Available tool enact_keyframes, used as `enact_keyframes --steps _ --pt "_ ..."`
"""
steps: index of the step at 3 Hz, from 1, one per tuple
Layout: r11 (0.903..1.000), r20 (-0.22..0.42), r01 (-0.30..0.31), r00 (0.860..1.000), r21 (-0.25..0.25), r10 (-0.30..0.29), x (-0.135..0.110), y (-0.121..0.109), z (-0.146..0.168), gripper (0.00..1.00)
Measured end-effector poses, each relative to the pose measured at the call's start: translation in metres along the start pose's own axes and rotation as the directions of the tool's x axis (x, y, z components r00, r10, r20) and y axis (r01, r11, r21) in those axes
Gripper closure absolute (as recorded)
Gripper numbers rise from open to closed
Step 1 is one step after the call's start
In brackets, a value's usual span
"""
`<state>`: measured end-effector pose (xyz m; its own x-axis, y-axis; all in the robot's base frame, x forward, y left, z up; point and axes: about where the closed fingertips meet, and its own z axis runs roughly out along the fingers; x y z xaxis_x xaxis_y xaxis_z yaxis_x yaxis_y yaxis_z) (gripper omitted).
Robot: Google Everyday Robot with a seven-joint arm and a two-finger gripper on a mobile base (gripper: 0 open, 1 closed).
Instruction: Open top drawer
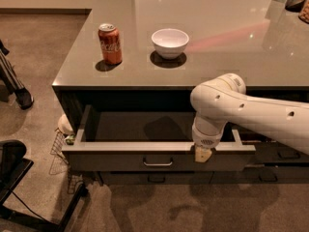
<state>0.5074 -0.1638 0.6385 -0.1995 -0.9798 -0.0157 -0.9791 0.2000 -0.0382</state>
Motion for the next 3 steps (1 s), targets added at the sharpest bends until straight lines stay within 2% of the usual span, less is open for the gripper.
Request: enact_keyframes --steps 1,3 --pt "0.9998 0.006 -0.018 1.000 0.000 0.018 -0.0006 0.0141 0.0026 1.00" --pt "0.9998 0.006 -0.018 1.000 0.000 0.018 -0.0006 0.0141 0.0023 1.00"
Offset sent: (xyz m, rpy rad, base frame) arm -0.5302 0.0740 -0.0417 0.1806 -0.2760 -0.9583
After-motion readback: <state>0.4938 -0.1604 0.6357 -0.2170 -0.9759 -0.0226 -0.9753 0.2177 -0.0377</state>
